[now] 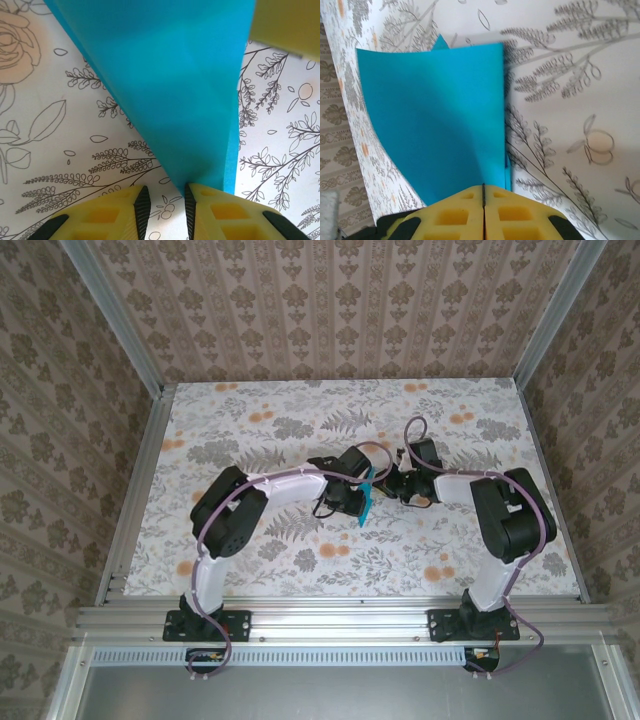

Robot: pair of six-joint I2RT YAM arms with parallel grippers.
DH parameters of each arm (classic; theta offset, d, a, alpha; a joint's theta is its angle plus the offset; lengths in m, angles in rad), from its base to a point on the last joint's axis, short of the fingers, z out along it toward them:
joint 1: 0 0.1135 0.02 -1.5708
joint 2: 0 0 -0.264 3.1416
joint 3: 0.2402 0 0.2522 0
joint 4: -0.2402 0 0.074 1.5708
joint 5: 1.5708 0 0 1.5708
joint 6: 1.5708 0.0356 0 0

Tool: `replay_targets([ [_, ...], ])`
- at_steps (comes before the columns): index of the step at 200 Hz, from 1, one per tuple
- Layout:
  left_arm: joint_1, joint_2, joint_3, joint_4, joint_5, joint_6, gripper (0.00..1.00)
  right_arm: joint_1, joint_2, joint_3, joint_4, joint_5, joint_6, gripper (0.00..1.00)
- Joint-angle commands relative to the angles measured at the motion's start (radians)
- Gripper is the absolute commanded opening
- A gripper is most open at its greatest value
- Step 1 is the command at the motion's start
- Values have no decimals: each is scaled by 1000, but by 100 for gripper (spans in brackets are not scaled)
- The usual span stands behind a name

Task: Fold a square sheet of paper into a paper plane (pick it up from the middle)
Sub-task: Fold the wing for the fifth time at the center of the table.

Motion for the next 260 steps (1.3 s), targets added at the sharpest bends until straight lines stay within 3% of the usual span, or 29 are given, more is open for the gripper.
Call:
replay_targets([
  [1, -11, 98, -14, -109, -12, 33, 32, 7, -58, -37, 52, -14, 27, 8],
  [85, -13, 138, 27, -165, -15, 39, 35, 8, -52, -65, 128, -66, 45, 8],
  [149, -13, 142, 30, -163, -11, 37, 34, 28, 9, -1, 37, -91, -57, 21],
  [212, -14, 143, 29, -161, -8, 38, 34, 31, 51, -12, 113, -131, -51, 29],
  [233, -14, 143, 31, -161, -9, 38, 34, 31, 63, -10, 109, -127, -54, 29],
  [260, -12, 130, 32, -157, -4, 32, 33, 31, 65, 0, 51, -82, -66, 21],
])
